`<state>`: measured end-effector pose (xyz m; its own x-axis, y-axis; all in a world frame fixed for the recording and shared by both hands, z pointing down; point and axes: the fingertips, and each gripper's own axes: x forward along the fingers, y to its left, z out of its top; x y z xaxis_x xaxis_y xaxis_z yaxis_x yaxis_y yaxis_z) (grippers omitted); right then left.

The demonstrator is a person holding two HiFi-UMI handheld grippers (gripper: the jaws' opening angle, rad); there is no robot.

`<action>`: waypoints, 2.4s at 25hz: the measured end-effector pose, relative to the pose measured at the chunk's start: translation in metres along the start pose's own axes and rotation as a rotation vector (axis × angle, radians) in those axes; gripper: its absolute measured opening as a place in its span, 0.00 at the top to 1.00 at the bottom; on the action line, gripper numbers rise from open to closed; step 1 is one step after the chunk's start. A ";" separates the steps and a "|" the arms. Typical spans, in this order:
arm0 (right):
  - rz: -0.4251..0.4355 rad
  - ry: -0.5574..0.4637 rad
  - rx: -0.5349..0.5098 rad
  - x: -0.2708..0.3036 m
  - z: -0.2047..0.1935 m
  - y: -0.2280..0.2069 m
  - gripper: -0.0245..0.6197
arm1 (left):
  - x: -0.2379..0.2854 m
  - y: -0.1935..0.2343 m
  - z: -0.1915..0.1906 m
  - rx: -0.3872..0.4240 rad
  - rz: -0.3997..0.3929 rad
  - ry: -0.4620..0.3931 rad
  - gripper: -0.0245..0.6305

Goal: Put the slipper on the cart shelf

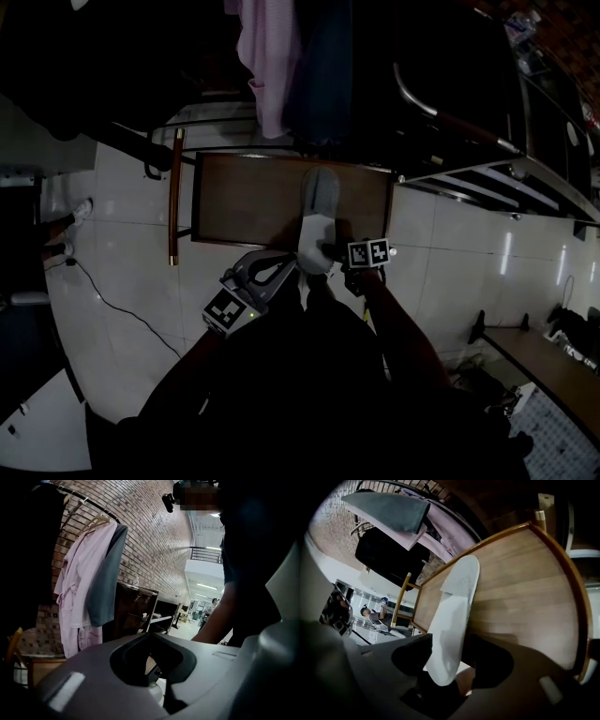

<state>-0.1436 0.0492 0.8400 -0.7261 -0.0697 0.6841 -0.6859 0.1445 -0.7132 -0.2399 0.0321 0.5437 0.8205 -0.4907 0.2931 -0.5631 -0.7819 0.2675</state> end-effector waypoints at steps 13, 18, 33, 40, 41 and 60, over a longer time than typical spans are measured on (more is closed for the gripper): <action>0.044 -0.053 0.012 -0.005 0.010 0.005 0.86 | -0.008 -0.002 0.002 -0.050 0.065 0.016 0.96; 0.108 -0.138 0.004 -0.036 0.018 0.026 0.87 | -0.002 -0.007 -0.001 -0.013 0.037 0.003 0.96; 0.172 -0.412 -0.278 -0.174 0.055 0.133 0.87 | 0.025 -0.017 0.062 0.039 -0.055 -0.064 0.96; 0.191 -0.607 -0.490 -0.245 0.107 0.207 0.87 | 0.032 -0.030 0.119 0.066 -0.096 -0.125 0.96; 0.183 -0.628 -0.533 -0.252 0.115 0.217 0.87 | 0.031 -0.030 0.126 0.076 -0.095 -0.139 0.96; 0.090 -0.958 -0.854 -0.337 0.164 0.311 0.87 | 0.025 -0.017 0.177 0.130 -0.065 -0.223 0.96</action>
<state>-0.1209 -0.0443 0.3626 -0.7576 -0.6527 0.0027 -0.6419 0.7443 -0.1840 -0.1919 -0.0349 0.3837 0.8639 -0.4992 0.0662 -0.5032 -0.8502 0.1550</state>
